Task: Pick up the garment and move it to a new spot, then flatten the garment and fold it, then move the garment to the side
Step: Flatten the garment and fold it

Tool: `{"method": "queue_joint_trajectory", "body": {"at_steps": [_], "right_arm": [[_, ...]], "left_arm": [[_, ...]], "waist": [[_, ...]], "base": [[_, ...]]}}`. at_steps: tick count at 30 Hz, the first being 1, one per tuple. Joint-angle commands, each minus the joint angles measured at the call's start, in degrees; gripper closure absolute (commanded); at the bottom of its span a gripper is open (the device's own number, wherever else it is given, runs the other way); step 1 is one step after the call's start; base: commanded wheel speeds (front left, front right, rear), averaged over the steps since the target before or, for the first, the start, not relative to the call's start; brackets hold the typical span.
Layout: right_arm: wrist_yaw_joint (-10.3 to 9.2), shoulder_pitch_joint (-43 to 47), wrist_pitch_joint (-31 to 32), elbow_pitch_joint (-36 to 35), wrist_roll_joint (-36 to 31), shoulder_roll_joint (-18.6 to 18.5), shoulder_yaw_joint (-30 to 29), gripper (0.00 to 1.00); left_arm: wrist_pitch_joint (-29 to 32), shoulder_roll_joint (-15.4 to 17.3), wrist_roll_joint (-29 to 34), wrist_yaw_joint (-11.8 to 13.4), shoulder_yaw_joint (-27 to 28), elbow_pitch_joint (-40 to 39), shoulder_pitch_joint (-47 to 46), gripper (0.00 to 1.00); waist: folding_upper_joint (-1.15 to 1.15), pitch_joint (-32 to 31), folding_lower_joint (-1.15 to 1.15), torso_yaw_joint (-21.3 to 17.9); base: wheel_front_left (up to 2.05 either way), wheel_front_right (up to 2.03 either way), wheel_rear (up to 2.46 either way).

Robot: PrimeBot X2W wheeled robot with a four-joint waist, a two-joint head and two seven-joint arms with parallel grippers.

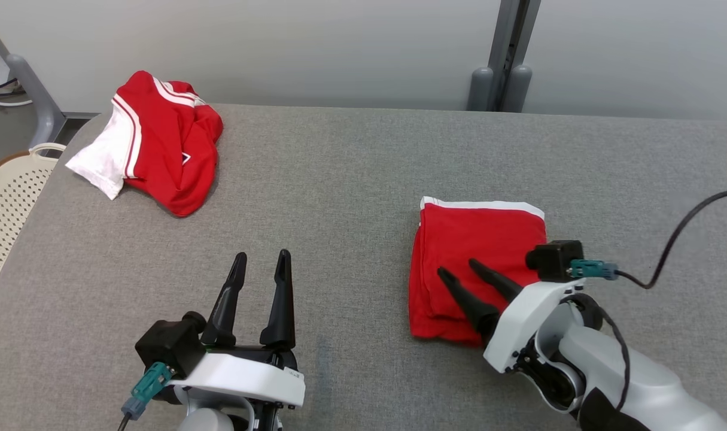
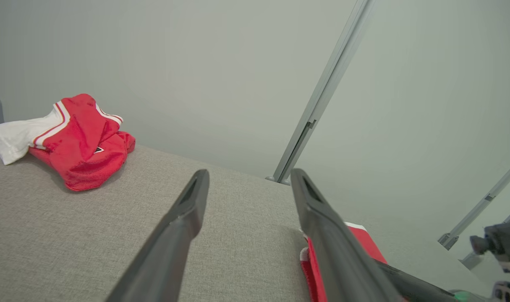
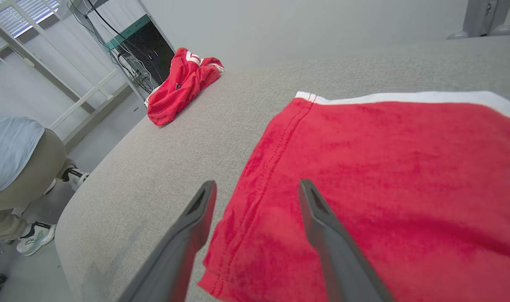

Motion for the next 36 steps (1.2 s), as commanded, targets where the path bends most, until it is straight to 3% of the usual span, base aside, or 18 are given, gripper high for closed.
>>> {"method": "queue_joint_trajectory", "body": {"at_steps": [1, 9, 15, 21, 26, 31, 36], "right_arm": [[0.02, 0.81, -0.65, -0.24, 0.28, -0.62, -0.48, 0.0], [0.02, 2.12, -3.16, -0.61, -2.29, -3.45, -8.27, 0.0], [0.02, 6.16, -3.17, -5.77, -15.92, -3.81, -26.25, 0.0], [0.02, 14.93, -3.18, -14.58, -33.86, -0.27, -43.43, 0.0], [0.02, 23.35, -3.18, -22.16, -45.47, 4.9, -52.9, 0.0], [0.02, 30.33, -3.19, -28.51, -50.78, 9.16, -57.71, 0.0], [0.02, 35.04, -3.19, -32.67, -52.35, 11.03, -60.5, 0.0]], "left_arm": [[0.0, 0.19, 0.12, 0.17, 0.08, -0.23, 0.37, 0.0], [0.0, 0.19, 0.33, 0.15, 0.07, -0.2, 0.65, 0.0], [0.0, 0.18, 1.1, -0.4, 0.46, -0.01, 0.72, 0.0], [-0.01, 0.19, 2.59, -0.91, 1.23, 0.63, 0.75, 0.0], [0.0, 0.29, 4.94, -1.15, 2.73, 1.18, 1.79, 0.0], [0.0, 0.33, 7.51, -1.54, 4.95, 1.17, 3.71, 0.0], [0.0, 0.31, 9.5, -1.94, 7.19, 0.62, 6.19, 0.0]], "waist": [[0.0, 0.0, 0.0, -0.09], [0.0, -0.23, 0.0, -1.1], [0.0, -0.4, 0.0, -2.87], [0.0, -0.94, 0.0, -4.42], [0.0, -1.59, 0.0, -5.66], [0.0, -2.04, 0.0, -6.98], [0.0, -2.55, 0.0, -7.96]], "base": [[0.0, 0.0, 0.0], [0.0, 0.0, 0.0], [0.0, 0.0, 0.0], [0.0, 0.0, 0.0], [0.0, 0.0, 0.0], [0.0, 0.0, 0.0], [0.0, 0.0, 0.0]]}}
